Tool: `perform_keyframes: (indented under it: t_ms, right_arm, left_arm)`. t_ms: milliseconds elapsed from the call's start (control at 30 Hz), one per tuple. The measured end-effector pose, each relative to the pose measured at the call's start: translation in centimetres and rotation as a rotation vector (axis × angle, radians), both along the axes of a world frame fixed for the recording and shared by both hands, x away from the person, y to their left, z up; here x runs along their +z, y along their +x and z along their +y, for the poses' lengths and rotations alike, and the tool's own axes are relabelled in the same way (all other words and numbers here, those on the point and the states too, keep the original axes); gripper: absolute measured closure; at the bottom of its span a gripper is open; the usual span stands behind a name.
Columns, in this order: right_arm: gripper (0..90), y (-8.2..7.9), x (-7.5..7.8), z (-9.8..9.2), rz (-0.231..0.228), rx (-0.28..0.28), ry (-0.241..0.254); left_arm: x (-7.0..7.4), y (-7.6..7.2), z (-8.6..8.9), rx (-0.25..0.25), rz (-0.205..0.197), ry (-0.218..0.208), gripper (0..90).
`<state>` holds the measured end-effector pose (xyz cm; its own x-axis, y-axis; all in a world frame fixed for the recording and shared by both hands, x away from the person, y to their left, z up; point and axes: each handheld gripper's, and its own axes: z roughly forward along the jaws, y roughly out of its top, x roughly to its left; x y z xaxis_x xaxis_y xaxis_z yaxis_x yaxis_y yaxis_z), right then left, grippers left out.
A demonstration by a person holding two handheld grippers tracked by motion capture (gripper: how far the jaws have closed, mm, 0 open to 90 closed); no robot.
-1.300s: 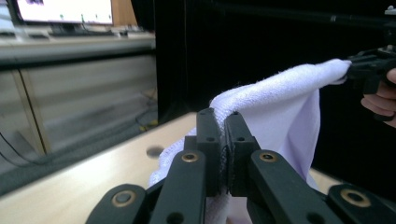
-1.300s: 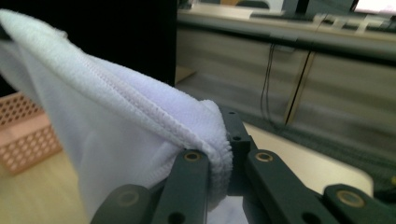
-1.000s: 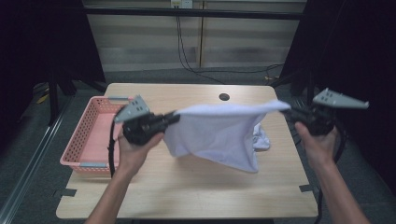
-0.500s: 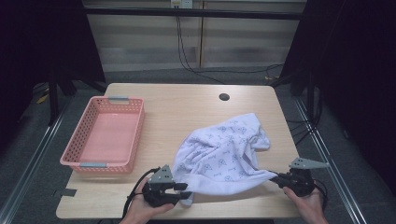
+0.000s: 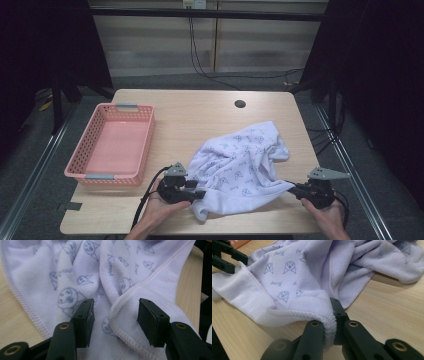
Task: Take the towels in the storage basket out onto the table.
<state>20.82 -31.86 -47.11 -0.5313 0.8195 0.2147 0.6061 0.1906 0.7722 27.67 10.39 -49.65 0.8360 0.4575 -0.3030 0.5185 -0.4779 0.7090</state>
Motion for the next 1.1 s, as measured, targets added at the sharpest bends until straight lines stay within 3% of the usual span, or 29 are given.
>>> perform_keyframes:
  t_ms: [33, 67, 133, 167, 300, 467, 633, 800, 867, 933, 1100]
  right_arm:
    - [88.5, 0.0, 0.0, 0.0, -0.004, -0.001, 0.002]
    - [88.5, 0.0, 0.1, -0.1, -0.005, -0.005, 0.003]
    - [88.5, 0.0, 0.1, -0.2, -0.007, -0.007, 0.007]
    - [88.5, 0.0, 0.2, -0.2, -0.012, -0.004, 0.008]
    - [88.4, 0.1, 0.3, -0.3, -0.017, -0.006, 0.012]
    - [88.5, 0.2, 0.8, -0.6, -0.03, -0.022, 0.025]
    - [88.4, 0.6, 2.5, -1.0, -0.083, -0.032, 0.047]
    - [88.4, 1.5, 4.6, -0.5, -0.134, -0.02, 0.05]
    - [88.4, 1.8, 5.6, -0.4, -0.151, -0.008, 0.047]
    - [88.4, 2.2, 6.6, -0.3, -0.169, 0.002, 0.048]
    - [88.2, 3.3, 9.3, -0.4, -0.22, 0.006, 0.049]
  left_arm:
    - [-0.1, -0.2, -0.2, -0.027, 0.009, 0.013, 56.8]
    - [-0.1, -0.4, -0.4, -0.036, -0.011, 0.022, 65.8]
    - [0.2, -0.8, -0.4, -0.071, -0.018, 0.008, 82.6]
    - [0.3, -0.8, -0.3, -0.069, -0.019, 0.006, 85.2]
    - [1.3, -0.6, 0.8, -0.026, -0.029, -0.087, 86.8]
    - [3.8, -0.1, 2.9, 0.043, -0.085, -0.205, 86.6]
    - [6.5, 0.7, 4.3, 0.087, -0.144, -0.285, 86.7]
    - [10.0, 1.6, 4.3, 0.081, -0.227, -0.324, 86.7]
    - [11.8, 2.0, 4.5, 0.086, -0.261, -0.363, 86.6]
    - [13.2, 2.2, 4.5, 0.092, -0.298, -0.351, 86.7]
    - [15.2, 3.2, 4.6, 0.122, -0.334, -0.359, 87.0]
